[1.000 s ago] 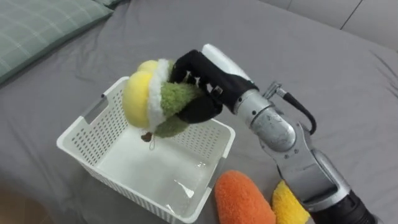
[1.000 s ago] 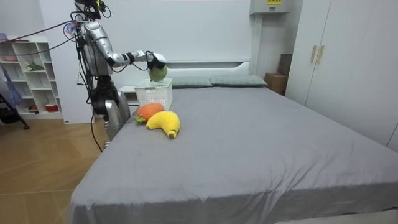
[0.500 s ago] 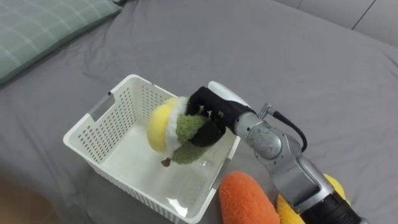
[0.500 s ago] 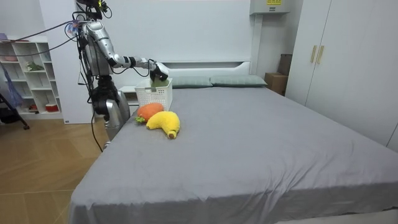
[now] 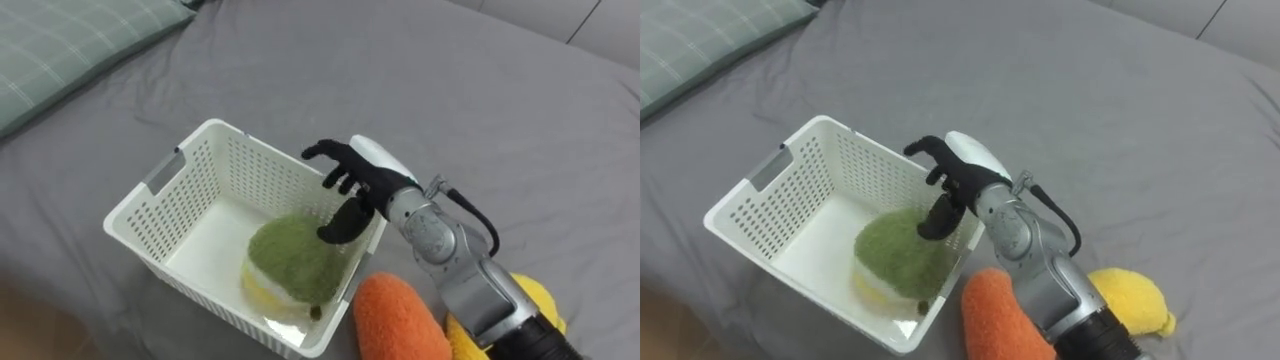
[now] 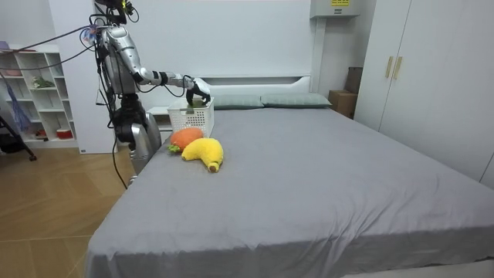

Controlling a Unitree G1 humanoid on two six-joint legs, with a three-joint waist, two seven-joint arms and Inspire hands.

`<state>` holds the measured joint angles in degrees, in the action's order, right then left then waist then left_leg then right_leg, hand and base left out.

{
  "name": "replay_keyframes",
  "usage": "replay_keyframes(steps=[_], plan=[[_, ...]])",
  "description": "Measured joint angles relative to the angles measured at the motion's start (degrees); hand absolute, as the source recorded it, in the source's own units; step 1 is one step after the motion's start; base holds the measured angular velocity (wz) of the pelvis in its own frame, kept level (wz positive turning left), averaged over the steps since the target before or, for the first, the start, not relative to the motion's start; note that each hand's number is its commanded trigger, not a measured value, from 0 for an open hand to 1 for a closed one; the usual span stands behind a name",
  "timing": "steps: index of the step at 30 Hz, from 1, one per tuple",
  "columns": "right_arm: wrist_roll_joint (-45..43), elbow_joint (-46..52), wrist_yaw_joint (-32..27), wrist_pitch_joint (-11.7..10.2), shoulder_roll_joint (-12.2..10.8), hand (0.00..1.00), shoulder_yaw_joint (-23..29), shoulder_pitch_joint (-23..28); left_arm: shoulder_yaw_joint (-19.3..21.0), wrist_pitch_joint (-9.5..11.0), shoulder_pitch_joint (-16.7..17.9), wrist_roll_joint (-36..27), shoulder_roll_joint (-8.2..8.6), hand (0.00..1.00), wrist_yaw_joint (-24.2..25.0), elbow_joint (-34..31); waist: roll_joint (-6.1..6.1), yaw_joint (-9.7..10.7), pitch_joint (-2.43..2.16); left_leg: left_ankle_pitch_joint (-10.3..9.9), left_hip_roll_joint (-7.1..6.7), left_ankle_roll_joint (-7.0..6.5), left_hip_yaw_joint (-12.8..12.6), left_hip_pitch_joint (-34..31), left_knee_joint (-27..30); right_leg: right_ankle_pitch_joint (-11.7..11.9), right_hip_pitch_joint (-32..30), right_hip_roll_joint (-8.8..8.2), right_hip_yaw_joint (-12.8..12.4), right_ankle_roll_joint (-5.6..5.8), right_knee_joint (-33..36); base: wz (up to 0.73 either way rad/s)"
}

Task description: Collect toys from the bed

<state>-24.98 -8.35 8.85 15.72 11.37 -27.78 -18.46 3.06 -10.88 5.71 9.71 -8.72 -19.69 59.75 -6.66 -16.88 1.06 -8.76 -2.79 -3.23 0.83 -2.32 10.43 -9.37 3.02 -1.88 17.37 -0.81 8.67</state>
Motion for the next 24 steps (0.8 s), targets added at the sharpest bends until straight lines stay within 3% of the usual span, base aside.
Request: replay_keyframes(steps=[5, 8, 16, 20, 24], plan=[[0.04, -0.26, -0.35, -0.83, 0.08, 0.00, 0.01, 0.00, 0.00, 0.03, 0.00, 0.00, 0.00, 0.00, 0.00, -0.01, 0.50, 0.04, 0.30, 0.00, 0.01, 0.00, 0.00, -0.02, -0.01, 0.00, -0.02, 0.00, -0.01, 0.00, 0.00, 0.00], [0.05, -0.25, -0.75, -0.87, 0.09, 0.00, 0.01, 0.00, 0.02, 0.03, -0.01, 0.00, 0.02, 0.00, 0.00, -0.01, 0.52, 0.04, 0.26, 0.00, 0.01, 0.00, 0.00, -0.05, -0.03, 0.00, -0.09, -0.01, -0.01, 0.00, -0.02, 0.00], [2.31, -0.24, -2.38, -2.06, -0.08, 0.00, 2.78, 0.06, 0.18, 0.18, 0.08, 0.13, 0.23, 0.00, 0.24, -0.03, 0.79, 0.85, -0.23, 0.03, 0.06, -0.04, -0.35, 0.11, 0.00, 0.01, -0.02, -0.07, -0.02, 0.01, 0.02, 0.00], [5.42, 0.19, -3.52, -3.53, -0.06, 0.00, 6.62, 3.45, 0.27, 1.32, 0.61, 0.04, 0.33, 0.00, 0.11, -0.04, 1.06, 1.16, -0.40, 0.08, 0.06, -0.09, -0.54, 0.94, -0.01, 0.01, 0.56, -0.13, -0.26, 0.02, 0.02, 0.00], [6.80, 0.54, -6.08, -4.22, 0.01, 0.00, 11.05, 6.38, 1.28, 1.51, 1.33, 0.00, 0.33, 0.00, 0.08, -0.04, 1.44, 3.59, -0.58, 0.07, 0.07, -0.09, -0.60, 0.92, -0.01, 0.02, 0.56, -0.26, -0.32, 0.03, 0.09, 0.00]])
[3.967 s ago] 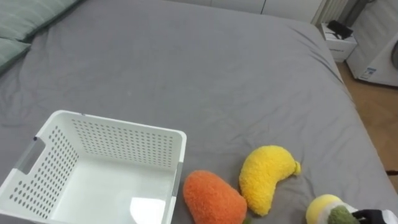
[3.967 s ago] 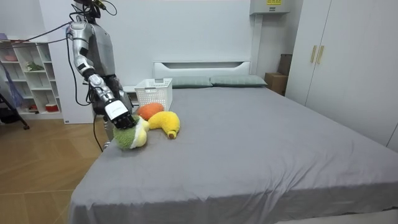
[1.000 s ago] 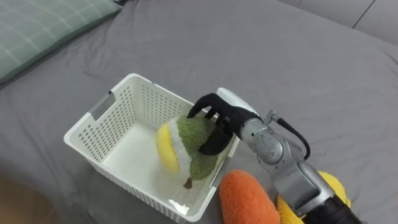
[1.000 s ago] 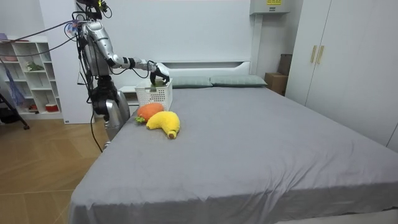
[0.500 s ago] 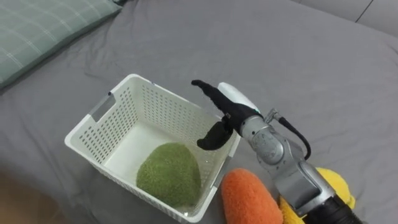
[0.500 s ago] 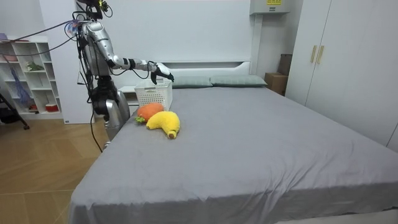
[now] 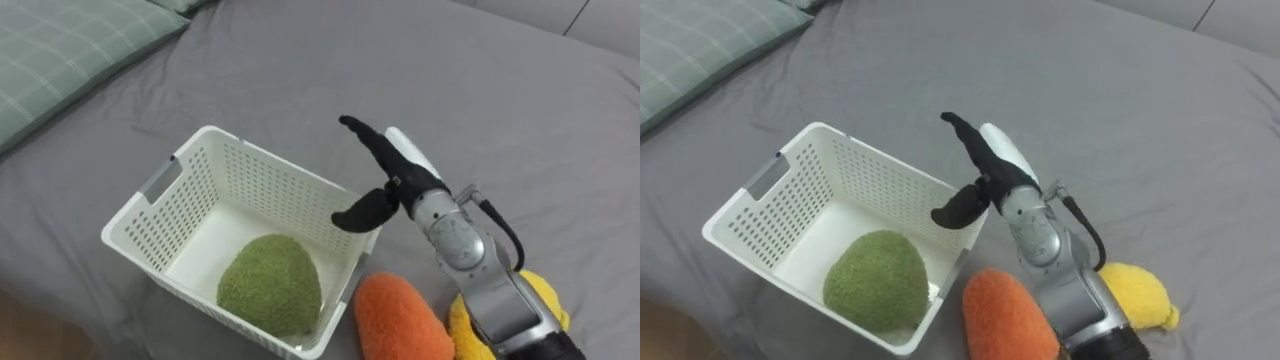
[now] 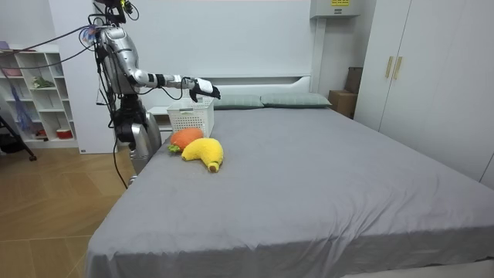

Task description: Collect toys from the bed

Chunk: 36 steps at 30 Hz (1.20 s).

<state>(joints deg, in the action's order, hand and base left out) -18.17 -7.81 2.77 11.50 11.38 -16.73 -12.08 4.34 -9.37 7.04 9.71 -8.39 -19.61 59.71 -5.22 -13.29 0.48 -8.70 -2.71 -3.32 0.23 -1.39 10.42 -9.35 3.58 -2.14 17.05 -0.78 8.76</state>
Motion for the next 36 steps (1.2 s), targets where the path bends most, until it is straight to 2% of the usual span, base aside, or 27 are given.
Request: replay_keyframes(steps=[3, 5, 6, 9, 12, 15, 20, 23, 31, 36], plan=[[3.32, 0.01, -2.95, -1.32, 0.05, 0.00, 4.74, 2.46, 0.84, 0.02, 0.60, -0.02, 0.08, 0.00, 0.05, 0.03, 0.41, 1.84, -0.24, 0.04, 0.07, -0.03, -0.46, 0.90, -0.12, 0.01, 0.51, 0.04, -0.52, 0.01, 0.01, -0.06], [4.83, 0.04, -4.44, -1.69, 0.10, 0.00, 6.92, 4.00, 2.86, 0.21, 1.41, -0.04, 0.35, 0.00, 0.07, 0.03, 0.70, 2.70, -0.69, 0.05, 0.26, -0.03, -1.40, 1.42, -0.66, 0.02, 0.65, 0.19, -1.51, 0.02, 0.07, -0.23], [5.42, 0.04, -5.36, -1.80, 0.39, 0.00, 8.26, 4.75, 3.96, 0.39, 1.88, -0.01, 0.46, 0.00, 0.07, 0.03, 0.82, 3.97, -0.73, 0.05, 0.27, -0.03, -1.60, 1.85, -0.95, 0.02, 0.96, 0.19, -1.78, 0.02, 0.07, -0.19], [6.19, 0.03, -8.04, -2.27, 0.79, 0.00, 12.26, 6.40, 5.79, 1.23, 2.65, -0.04, 0.56, 0.00, -0.05, 0.06, 0.90, 5.93, -0.72, 0.01, 0.45, -0.03, -2.52, 2.50, -1.21, 0.04, 1.10, 0.28, -2.66, 0.04, 0.13, -0.14], [6.75, -0.07, -10.81, -2.65, 2.26, 0.00, 13.96, 8.55, 5.63, 1.43, 3.39, -0.12, 0.57, 0.00, -0.61, 0.08, 0.81, 7.56, -0.72, -0.05, 0.60, -0.08, -3.33, 3.21, -1.26, 0.06, 1.37, 0.30, -3.03, 0.08, 0.31, -0.14], [6.72, -0.50, -12.04, -2.69, 2.46, 0.00, 15.80, 9.46, 5.69, 1.56, 3.75, -0.10, 0.61, 0.00, -1.45, 0.08, 0.63, 9.65, -0.66, -0.07, 0.64, -0.10, -3.47, 3.09, -1.42, 0.06, 1.12, 0.27, -3.32, 0.09, 0.67, -0.02], [7.19, -0.63, -13.60, -2.87, 2.49, 0.00, 20.45, 10.36, 6.70, 2.27, 4.03, -0.11, 0.66, 0.00, -1.33, -0.08, 0.37, 10.21, -0.82, -0.10, 0.88, -0.13, -4.98, 3.07, -1.49, 0.06, 0.41, 0.38, -4.61, 0.10, 0.90, -0.14], [7.20, -0.58, -14.00, -3.17, 2.50, 0.00, 21.85, 10.40, 6.69, 2.42, 4.01, -0.10, 0.66, 0.00, -1.03, -0.08, 0.26, 11.23, -0.86, -0.10, 0.85, -0.14, -5.13, 3.48, -1.27, 0.06, 0.34, 0.40, -4.88, 0.10, 0.84, -0.06], [7.53, -0.90, -13.80, -4.16, 2.46, 0.00, 22.67, 13.01, 6.70, 3.52, 4.75, -0.11, 0.68, 0.00, -0.98, 0.06, 0.29, 11.65, -0.79, -0.15, 0.96, -0.13, -5.91, 4.16, -2.23, 0.06, 0.35, 0.57, -5.82, 0.10, 0.80, -0.05], [7.97, -4.82, -13.79, -4.17, 2.17, 0.00, 22.67, 14.90, 7.02, 3.50, 5.10, 0.02, 0.68, 0.00, -0.99, 0.53, 0.66, 11.62, -0.48, -0.22, 0.96, -0.16, -5.82, 4.12, -2.33, 0.06, 0.47, 0.58, -5.87, 0.10, 0.89, 0.00]])
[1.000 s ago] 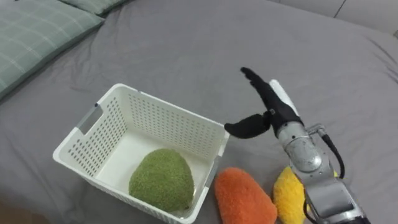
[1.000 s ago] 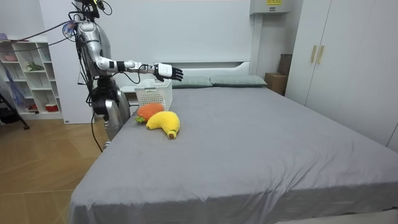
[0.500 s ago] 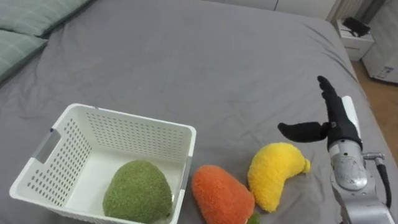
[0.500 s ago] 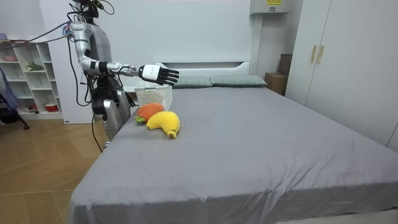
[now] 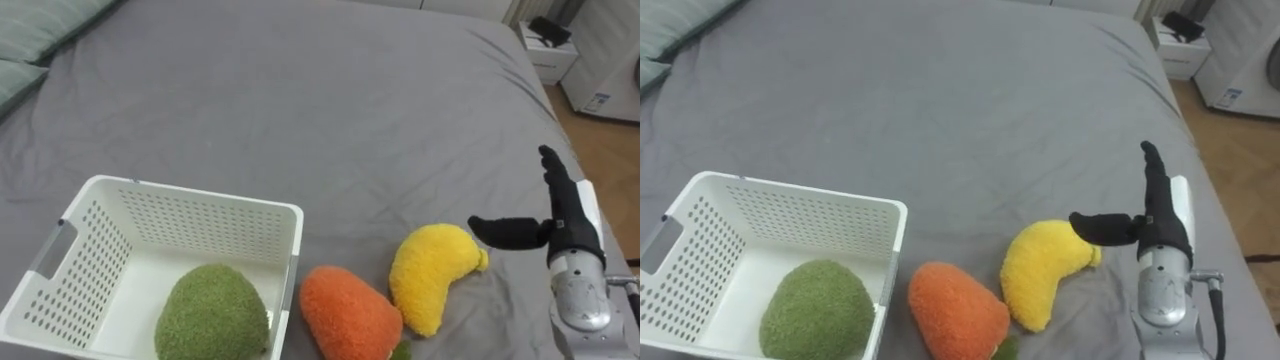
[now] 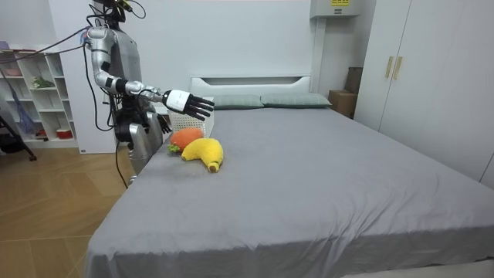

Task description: Collect toys from the bed

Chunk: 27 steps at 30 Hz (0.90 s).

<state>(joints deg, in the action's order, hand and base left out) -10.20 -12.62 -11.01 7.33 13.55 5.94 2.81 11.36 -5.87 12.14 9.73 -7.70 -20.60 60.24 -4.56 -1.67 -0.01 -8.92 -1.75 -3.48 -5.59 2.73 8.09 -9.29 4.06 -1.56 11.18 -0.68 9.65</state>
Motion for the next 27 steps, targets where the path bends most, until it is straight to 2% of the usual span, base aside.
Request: replay_keyframes(steps=[6, 12, 17, 20, 25, 27], plan=[[-2.17, -6.88, 0.12, -0.07, 0.02, 0.00, -0.02, 0.25, 0.91, -0.17, 0.94, -0.01, -0.06, 0.00, 0.02, -0.03, -0.74, -0.21, 0.33, -0.12, -0.01, 0.08, 0.05, -0.15, 0.27, -0.06, -0.10, 0.07, -0.28, 0.07, -0.16, 0.00], [-10.88, -9.71, 2.50, 0.09, 0.04, 0.00, -0.07, 0.65, 1.21, -1.02, 2.31, -0.02, -0.27, 0.00, 1.05, -0.12, -0.81, -0.06, 0.22, -0.18, -0.06, 0.05, 0.05, -0.13, 0.14, -0.04, 0.14, 0.10, -0.11, 0.05, -0.92, 0.00], [-10.88, -14.12, 3.80, 0.15, 0.04, 0.00, -0.25, 0.63, 1.00, -1.13, 2.37, -0.14, -0.16, 0.00, 1.20, -0.58, -0.41, -0.38, 0.24, -0.29, -0.03, 0.06, 0.16, -0.03, 0.11, -0.04, 0.60, 0.11, 0.14, 0.05, -0.93, 0.02], [-10.88, -14.13, 4.89, 0.27, 0.05, 0.00, -0.33, 0.63, 0.86, -1.15, 2.45, -0.11, -0.18, 0.00, 1.20, -0.81, -0.06, -0.30, 0.08, -0.30, -0.02, 0.05, 0.33, -0.03, 0.25, -0.04, 0.66, 0.10, 0.26, 0.05, -0.79, 0.00], [-10.88, -14.10, 6.02, 0.25, 0.11, 0.00, -0.33, 0.60, 0.86, -1.07, 2.49, -0.10, -0.18, 0.00, 1.19, -1.12, -0.21, -1.03, -0.05, -0.30, -0.02, 0.06, 0.41, -0.05, 0.56, -0.05, 0.74, 0.10, 0.25, 0.05, -0.79, 0.00], [-10.88, -14.10, 6.30, 0.25, 0.10, 0.00, -0.37, 0.60, 1.03, -0.73, 2.49, -0.09, -0.28, 0.00, 1.24, -1.10, -0.63, -2.11, -0.01, -0.29, -0.04, 0.06, 0.40, -0.08, 0.59, -0.05, 0.73, 0.09, 0.29, 0.06, -0.82, 0.00]])
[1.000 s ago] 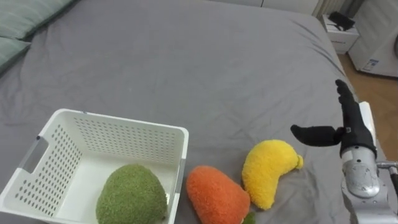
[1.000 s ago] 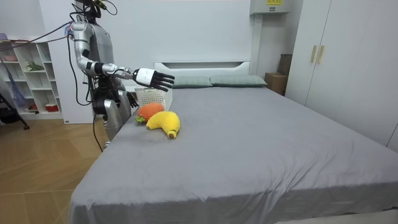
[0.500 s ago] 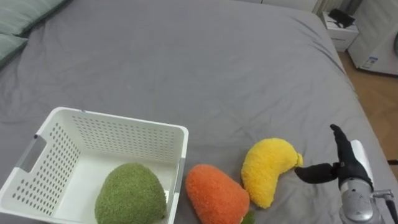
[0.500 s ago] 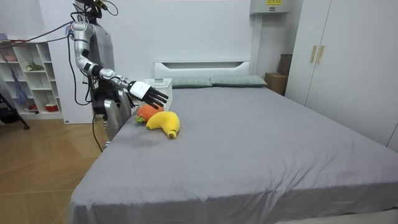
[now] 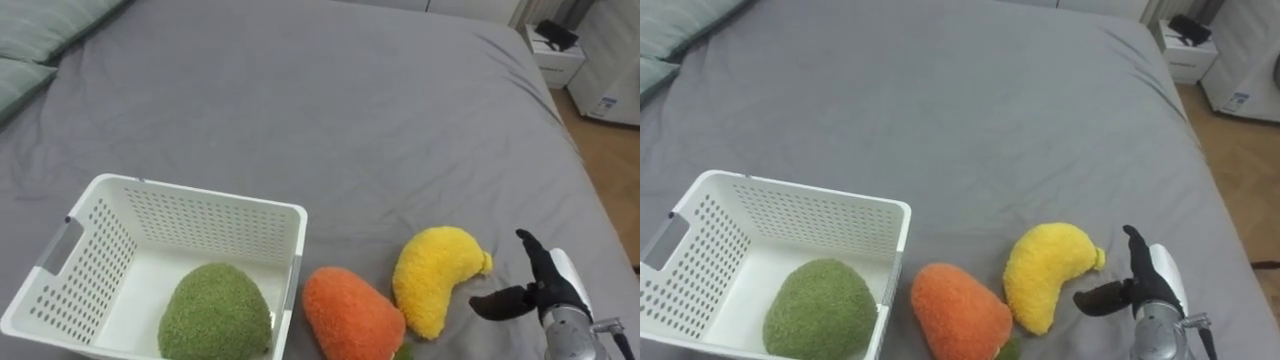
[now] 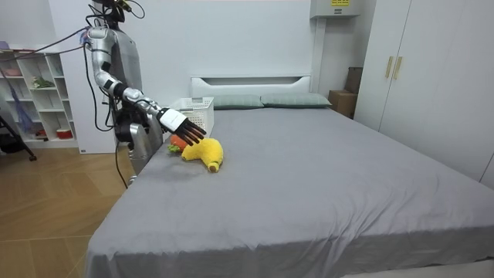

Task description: Collect toys from the bed

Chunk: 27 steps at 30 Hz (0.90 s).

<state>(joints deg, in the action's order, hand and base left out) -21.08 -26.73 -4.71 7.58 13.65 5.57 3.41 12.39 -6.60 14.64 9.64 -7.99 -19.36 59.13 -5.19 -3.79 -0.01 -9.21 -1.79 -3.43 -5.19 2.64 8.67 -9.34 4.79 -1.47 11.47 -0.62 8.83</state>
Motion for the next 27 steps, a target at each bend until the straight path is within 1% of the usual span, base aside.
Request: replay_keyframes(steps=[1, 2, 4, 5, 6, 9, 12, 17, 21, 25, 26, 27], plan=[[0.00, 0.00, 0.02, 0.00, 0.00, 0.00, -0.08, -0.02, 0.04, 0.04, 0.00, 0.00, -0.04, 0.00, 0.07, 0.03, -0.12, -0.34, 0.00, 0.00, 0.00, 0.00, 0.00, 0.00, 0.01, 0.00, -0.01, -0.01, 0.04, 0.00, 0.00, 0.00], [0.00, 0.00, 0.03, -0.01, 0.00, 0.00, -0.32, -0.08, 0.06, 0.14, -0.02, 0.00, -0.09, 0.00, 0.31, 0.14, -0.42, -1.13, 0.01, 0.00, 0.00, 0.00, 0.00, 0.04, 0.00, -0.01, 0.03, 0.00, 0.04, 0.00, -0.07, 0.00], [-0.32, 0.01, 0.24, -0.12, 0.00, 0.00, -1.04, -0.28, 0.12, 0.29, 0.09, 0.04, -0.10, 0.00, 0.97, 0.49, -0.83, -1.74, 0.00, 0.00, 0.00, 0.01, 0.06, 0.03, 0.00, 0.00, 0.08, -0.02, 0.26, 0.00, -0.10, 0.00], [-1.85, 0.03, 0.30, -0.25, 0.01, 0.00, -1.85, -0.52, 0.12, 0.31, 0.28, 0.04, -0.07, 0.00, 1.36, 0.63, -0.98, -2.49, 0.08, 0.00, 0.00, 0.01, 0.07, 0.03, 0.00, 0.00, 0.08, -0.02, 0.33, 0.00, -0.12, 0.04], [-2.67, 0.03, 0.32, -0.40, 0.00, 0.00, -2.66, -0.81, 0.12, 0.31, 0.49, 0.03, -0.07, 0.00, 1.48, 0.66, -1.19, -2.80, 0.16, 0.00, -0.05, 0.01, 0.39, -0.07, 0.01, 0.00, 0.12, -0.04, 0.77, 0.00, -0.14, 0.08], [-4.28, 0.03, 0.32, -0.55, 0.01, 0.00, -4.52, -1.79, 0.10, 0.29, 1.05, 0.03, -0.10, 0.00, 1.47, 0.67, -1.47, -3.01, 0.29, 0.00, -0.13, 0.01, 1.01, -0.20, 0.13, -0.01, 0.32, -0.12, 1.43, 0.01, -0.19, 0.11], [-4.45, 0.03, 0.31, -0.64, 0.02, 0.00, -5.42, -2.60, 0.11, 0.28, 1.40, 0.04, -0.16, 0.00, 1.47, 0.66, -1.43, -3.02, 0.31, -0.01, -0.30, 0.00, 1.87, -0.66, 0.65, -0.02, 0.38, -0.26, 2.14, 0.03, -0.21, 0.13], [-4.45, 0.03, 0.31, -0.63, 0.03, 0.00, -5.54, -2.67, 0.12, 0.19, 1.88, 0.04, -0.21, 0.00, 1.67, 0.66, -1.35, -3.03, 0.34, 0.01, -0.61, -0.02, 3.22, -1.34, 1.08, -0.07, 0.57, -0.42, 3.05, 0.11, -0.22, 0.13], [-4.54, -0.23, 0.05, -0.56, 0.03, 0.00, -5.55, -3.11, 0.79, -0.52, 1.88, 0.10, -0.19, 0.00, 2.46, 0.66, -1.36, -3.40, 0.35, 0.00, -0.91, -0.07, 4.01, -1.54, 1.78, -0.23, 0.89, -0.56, 3.50, 0.26, -0.27, 0.10], [-4.44, -4.06, -1.08, -0.19, 0.23, 0.00, -5.98, -4.53, 0.83, -0.70, 1.47, 0.07, -0.55, 0.00, 2.46, 0.48, -1.73, -4.22, 0.40, -0.06, -0.95, -0.17, 4.40, -2.43, 2.32, -0.23, 0.55, -0.71, 4.32, 0.26, -0.24, 0.09], [-4.45, -4.95, -1.07, 0.12, 0.42, 0.00, -6.67, -4.91, 0.83, -0.96, 1.20, 0.08, -0.58, 0.00, 2.46, 0.47, -1.84, -4.35, 0.33, -0.11, -0.94, -0.20, 4.53, -3.15, 2.77, -0.22, 0.08, -0.71, 4.45, 0.24, -0.17, 0.11], [-4.52, -5.87, -1.04, 0.05, 0.42, 0.00, -6.94, -5.24, 0.84, -1.08, 1.04, 0.21, -0.60, 0.00, 2.51, 0.48, -1.91, -4.47, 0.40, -0.11, -0.97, -0.22, 4.76, -3.65, 3.05, -0.19, -0.19, -0.70, 4.60, 0.21, -0.17, 0.10]])
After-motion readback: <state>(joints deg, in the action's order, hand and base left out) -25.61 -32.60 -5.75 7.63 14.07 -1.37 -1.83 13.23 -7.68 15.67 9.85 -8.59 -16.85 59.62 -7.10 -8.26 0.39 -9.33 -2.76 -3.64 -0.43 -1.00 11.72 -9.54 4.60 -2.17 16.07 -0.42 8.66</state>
